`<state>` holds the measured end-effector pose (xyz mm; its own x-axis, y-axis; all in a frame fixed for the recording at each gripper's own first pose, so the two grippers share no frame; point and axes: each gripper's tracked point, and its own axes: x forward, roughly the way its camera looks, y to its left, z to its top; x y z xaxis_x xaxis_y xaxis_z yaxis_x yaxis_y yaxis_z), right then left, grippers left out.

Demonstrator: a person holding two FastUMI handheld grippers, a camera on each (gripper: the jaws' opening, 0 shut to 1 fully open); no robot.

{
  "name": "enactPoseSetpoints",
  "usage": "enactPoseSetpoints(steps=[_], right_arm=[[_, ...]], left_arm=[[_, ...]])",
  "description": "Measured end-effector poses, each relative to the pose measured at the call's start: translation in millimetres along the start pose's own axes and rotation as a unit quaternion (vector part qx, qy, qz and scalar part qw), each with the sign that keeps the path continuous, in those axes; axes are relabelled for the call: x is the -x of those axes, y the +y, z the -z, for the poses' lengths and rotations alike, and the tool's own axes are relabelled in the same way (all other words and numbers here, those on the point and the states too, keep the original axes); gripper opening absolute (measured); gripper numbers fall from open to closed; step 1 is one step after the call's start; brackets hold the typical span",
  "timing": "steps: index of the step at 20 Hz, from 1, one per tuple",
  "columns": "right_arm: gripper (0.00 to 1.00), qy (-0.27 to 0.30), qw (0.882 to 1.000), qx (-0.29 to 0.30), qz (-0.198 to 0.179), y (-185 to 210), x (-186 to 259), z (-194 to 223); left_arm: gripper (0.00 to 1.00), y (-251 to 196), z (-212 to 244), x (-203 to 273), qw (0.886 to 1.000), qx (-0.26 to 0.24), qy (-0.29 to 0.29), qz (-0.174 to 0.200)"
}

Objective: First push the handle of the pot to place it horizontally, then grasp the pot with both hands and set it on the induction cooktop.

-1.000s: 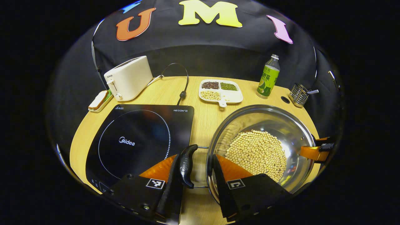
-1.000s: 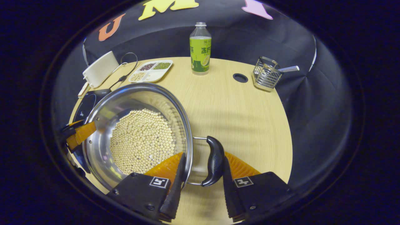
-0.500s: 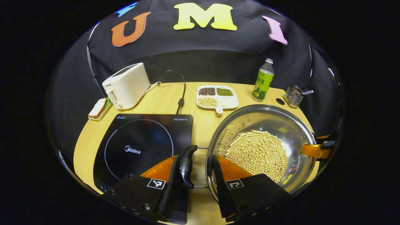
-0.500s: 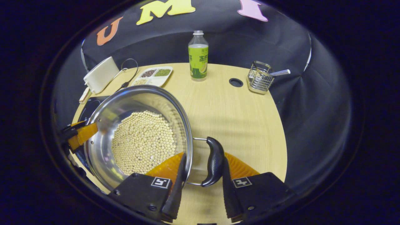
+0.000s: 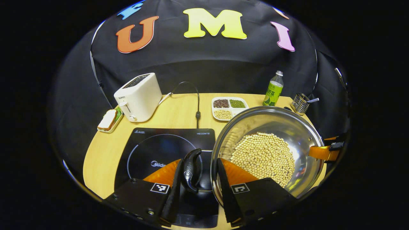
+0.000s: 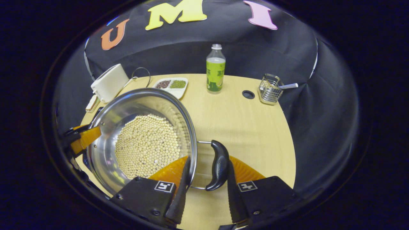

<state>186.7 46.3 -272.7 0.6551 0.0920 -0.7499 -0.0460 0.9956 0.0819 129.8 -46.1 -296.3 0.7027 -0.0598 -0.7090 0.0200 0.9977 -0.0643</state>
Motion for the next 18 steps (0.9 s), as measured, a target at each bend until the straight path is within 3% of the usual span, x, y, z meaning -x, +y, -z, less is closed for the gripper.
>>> enactPoseSetpoints(steps=[18], right_arm=[[0.56, 0.019, 0.999, -0.001, -0.035, 182, -18, -18]], left_arm=[[0.55, 174, -11, -3, 0.999, -0.010, 0.017, -0.033]])
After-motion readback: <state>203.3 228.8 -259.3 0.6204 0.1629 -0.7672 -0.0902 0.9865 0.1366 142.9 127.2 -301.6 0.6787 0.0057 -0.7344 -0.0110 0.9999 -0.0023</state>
